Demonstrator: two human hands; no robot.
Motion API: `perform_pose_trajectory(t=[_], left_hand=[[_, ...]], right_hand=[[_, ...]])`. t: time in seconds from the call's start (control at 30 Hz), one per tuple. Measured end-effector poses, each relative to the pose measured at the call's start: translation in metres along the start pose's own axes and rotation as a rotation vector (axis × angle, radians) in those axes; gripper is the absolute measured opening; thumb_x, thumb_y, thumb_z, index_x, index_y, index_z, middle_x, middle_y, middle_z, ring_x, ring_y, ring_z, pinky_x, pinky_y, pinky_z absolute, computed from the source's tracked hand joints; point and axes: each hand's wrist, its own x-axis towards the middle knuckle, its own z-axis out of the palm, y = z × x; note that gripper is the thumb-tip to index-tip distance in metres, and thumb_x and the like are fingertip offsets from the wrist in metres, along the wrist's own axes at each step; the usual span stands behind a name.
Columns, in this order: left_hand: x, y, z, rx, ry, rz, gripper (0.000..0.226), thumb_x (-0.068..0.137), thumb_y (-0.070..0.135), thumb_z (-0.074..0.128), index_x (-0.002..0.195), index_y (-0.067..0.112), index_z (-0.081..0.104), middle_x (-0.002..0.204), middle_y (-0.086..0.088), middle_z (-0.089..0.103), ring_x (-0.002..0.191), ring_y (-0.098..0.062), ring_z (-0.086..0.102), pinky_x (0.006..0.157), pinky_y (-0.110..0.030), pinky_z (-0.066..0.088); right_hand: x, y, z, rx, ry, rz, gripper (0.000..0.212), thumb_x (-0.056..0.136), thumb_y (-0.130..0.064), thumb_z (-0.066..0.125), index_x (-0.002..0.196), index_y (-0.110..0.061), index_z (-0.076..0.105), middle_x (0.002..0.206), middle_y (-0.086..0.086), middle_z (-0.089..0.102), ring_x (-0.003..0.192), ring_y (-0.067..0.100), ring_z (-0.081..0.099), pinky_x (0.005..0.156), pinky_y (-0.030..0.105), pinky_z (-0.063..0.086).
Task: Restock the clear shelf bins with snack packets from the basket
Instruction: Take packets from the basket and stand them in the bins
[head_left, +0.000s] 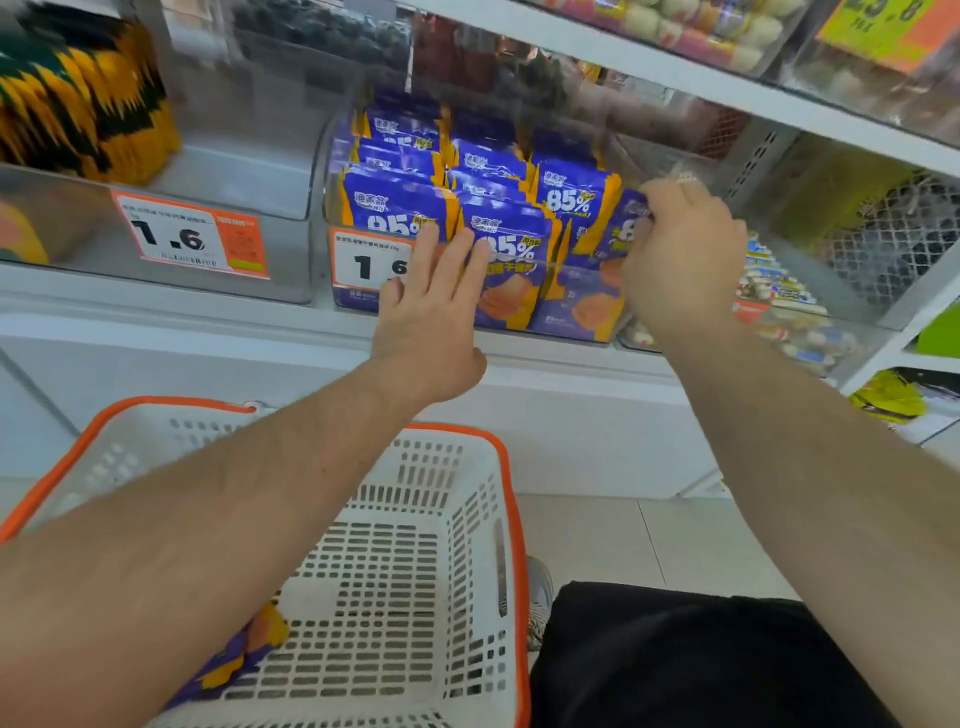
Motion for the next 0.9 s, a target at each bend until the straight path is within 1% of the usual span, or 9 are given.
perform_pose_trajectory(t=[0.1, 0.17, 0.3, 0.4, 0.53, 0.67, 0.77, 0.83, 0.9], left_hand=[[0.0, -0.002, 0.002, -0.016, -0.01, 0.011, 0.102, 0.082, 0.033, 0.068, 0.156, 0.021, -0.003, 0.164, 0.002, -0.007, 0.149, -0.027, -0.014, 0.113, -0.05, 0.024], [-0.006, -0.006, 0.004, -0.042, 0.022, 0.042, 0.102, 0.081, 0.03, 0.068, 0.156, 0.019, 0.0, 0.164, -0.001, -0.01, 0.15, -0.026, -0.014, 0.114, -0.049, 0.023], [-0.037, -0.028, 0.023, -0.166, -0.034, 0.035, 0.099, 0.083, 0.028, 0.065, 0.156, 0.017, -0.001, 0.162, -0.001, -0.018, 0.149, -0.021, -0.019, 0.116, -0.045, 0.014], [-0.071, -0.058, 0.048, -0.206, -0.197, -0.095, 0.094, 0.088, 0.029, 0.06, 0.156, 0.018, -0.004, 0.161, 0.004, -0.022, 0.148, -0.016, -0.022, 0.117, -0.043, 0.007], [-0.116, -0.109, 0.078, -0.26, -0.399, -0.294, 0.084, 0.093, 0.029, 0.055, 0.157, 0.02, 0.002, 0.162, 0.008, -0.017, 0.148, -0.013, -0.018, 0.118, -0.048, 0.004], [-0.152, -0.158, 0.09, -0.295, -0.473, -0.49, 0.078, 0.094, 0.029, 0.055, 0.157, 0.022, 0.009, 0.164, 0.009, -0.005, 0.15, -0.013, -0.007, 0.12, -0.049, 0.009], [-0.17, -0.183, 0.097, -0.373, -0.489, -0.639, 0.076, 0.092, 0.021, 0.057, 0.155, 0.024, 0.014, 0.164, 0.008, 0.003, 0.151, -0.013, 0.0, 0.12, -0.048, 0.014], [-0.178, -0.195, 0.102, -0.418, -0.501, -0.71, 0.075, 0.092, 0.016, 0.056, 0.155, 0.024, 0.016, 0.164, 0.008, 0.006, 0.151, -0.015, 0.005, 0.12, -0.047, 0.018], [-0.184, -0.205, 0.106, -0.454, -0.512, -0.757, 0.073, 0.092, 0.012, 0.053, 0.155, 0.026, 0.018, 0.163, 0.01, 0.008, 0.15, -0.015, 0.009, 0.119, -0.047, 0.022]], right_hand=[[0.002, -0.003, 0.017, 0.08, -0.349, -0.009, 0.05, 0.087, -0.005, 0.051, 0.137, -0.01, 0.049, 0.136, 0.021, 0.049, 0.116, 0.042, 0.052, 0.088, 0.044, 0.046], [-0.001, -0.011, 0.024, 0.096, -0.393, 0.093, 0.066, 0.086, -0.009, 0.05, 0.149, -0.012, 0.032, 0.153, 0.018, 0.033, 0.126, 0.041, 0.047, 0.094, 0.045, 0.045], [-0.029, -0.039, 0.03, 0.193, 0.2, -0.128, 0.056, 0.072, -0.015, 0.043, 0.124, -0.002, 0.06, 0.13, 0.025, 0.054, 0.107, 0.042, 0.057, 0.079, 0.045, 0.047], [-0.069, -0.083, 0.052, 0.429, 0.196, -0.392, 0.037, 0.069, -0.008, 0.049, 0.102, 0.001, 0.066, 0.103, 0.024, 0.06, 0.086, 0.04, 0.059, 0.07, 0.043, 0.048], [-0.128, -0.142, 0.107, 0.59, -0.286, -0.447, 0.026, 0.076, -0.01, 0.046, 0.086, -0.002, 0.068, 0.088, 0.016, 0.062, 0.074, 0.037, 0.062, 0.066, 0.039, 0.052], [-0.185, -0.19, 0.156, 0.583, -0.904, -0.143, 0.018, 0.091, -0.012, 0.05, 0.094, -0.011, 0.068, 0.098, 0.009, 0.066, 0.088, 0.029, 0.059, 0.073, 0.034, 0.046], [-0.222, -0.221, 0.186, 0.589, -1.295, 0.075, 0.023, 0.095, -0.012, 0.044, 0.078, -0.014, 0.06, 0.075, 0.006, 0.056, 0.063, 0.021, 0.048, 0.059, 0.028, 0.037], [-0.246, -0.237, 0.204, 0.6, -1.458, 0.235, 0.024, 0.093, -0.009, 0.043, 0.071, -0.008, 0.052, 0.067, 0.009, 0.044, 0.056, 0.022, 0.037, 0.057, 0.031, 0.028], [-0.268, -0.249, 0.217, 0.641, -1.583, 0.418, 0.022, 0.094, -0.01, 0.045, 0.084, 0.003, 0.059, 0.087, 0.019, 0.059, 0.07, 0.028, 0.052, 0.064, 0.035, 0.029]])
